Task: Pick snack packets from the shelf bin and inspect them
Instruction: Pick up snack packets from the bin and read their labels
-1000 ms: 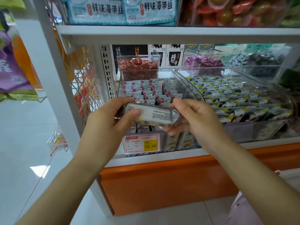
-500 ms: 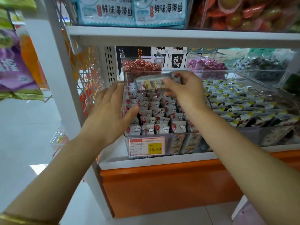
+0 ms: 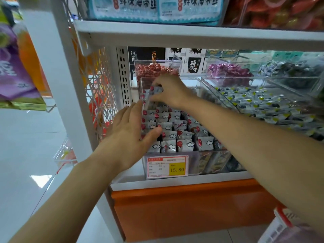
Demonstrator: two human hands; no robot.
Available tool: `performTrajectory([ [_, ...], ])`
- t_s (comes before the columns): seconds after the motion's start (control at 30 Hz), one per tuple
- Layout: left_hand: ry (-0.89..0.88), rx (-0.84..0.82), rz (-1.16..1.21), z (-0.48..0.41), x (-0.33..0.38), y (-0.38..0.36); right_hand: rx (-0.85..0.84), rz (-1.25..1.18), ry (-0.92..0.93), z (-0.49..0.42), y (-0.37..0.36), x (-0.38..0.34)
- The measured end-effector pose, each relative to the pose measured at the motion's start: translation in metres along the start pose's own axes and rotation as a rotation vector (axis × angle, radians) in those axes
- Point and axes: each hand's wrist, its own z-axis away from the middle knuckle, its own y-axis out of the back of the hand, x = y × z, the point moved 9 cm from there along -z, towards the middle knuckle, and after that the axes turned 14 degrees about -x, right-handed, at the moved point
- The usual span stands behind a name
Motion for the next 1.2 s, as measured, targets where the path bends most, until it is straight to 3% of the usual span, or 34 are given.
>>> performTrajectory([
  [0.07, -0.004, -0.012, 0.024, 0.0, -0.001, -0.001, -0.21, 0.152, -0.007, -0.004, -0.026, -0.003],
  [0.13, -0.008, -0.026, 0.045, -0.001, -0.002, -0.002, -0.291, 0.216, -0.026, -0.006, -0.033, -0.001],
  [0.27, -0.026, -0.045, 0.082, -0.002, -0.002, -0.003, -0.141, 0.008, -0.051, -0.019, -0.008, 0.005],
  [0.37, -0.035, -0.052, 0.111, -0.003, -0.002, -0.005, -0.027, 0.042, -0.061, -0.029, -0.001, 0.006],
  [0.5, -0.063, -0.037, 0.14, -0.004, -0.002, -0.004, -0.098, 0.244, -0.109, -0.045, -0.028, 0.008],
  [0.63, -0.066, -0.029, 0.142, -0.003, -0.003, -0.005, -0.12, 0.219, -0.177, -0.052, -0.036, 0.016],
  [0.77, -0.065, -0.02, 0.162, -0.002, -0.002, -0.005, -0.075, 0.044, -0.129, -0.046, -0.019, 0.013],
  [0.93, -0.065, 0.009, 0.161, 0.002, 0.001, 0.0, 0.14, -0.243, -0.109, -0.002, 0.028, 0.007],
  [1.1, -0.051, 0.285, 0.097, 0.019, 0.01, 0.025, 0.417, -0.548, -0.115, 0.076, 0.054, 0.016],
  [1.2, -0.093, 0.402, 0.032, 0.032, 0.027, 0.033, 0.439, -0.733, -0.158, 0.117, 0.051, 0.025],
])
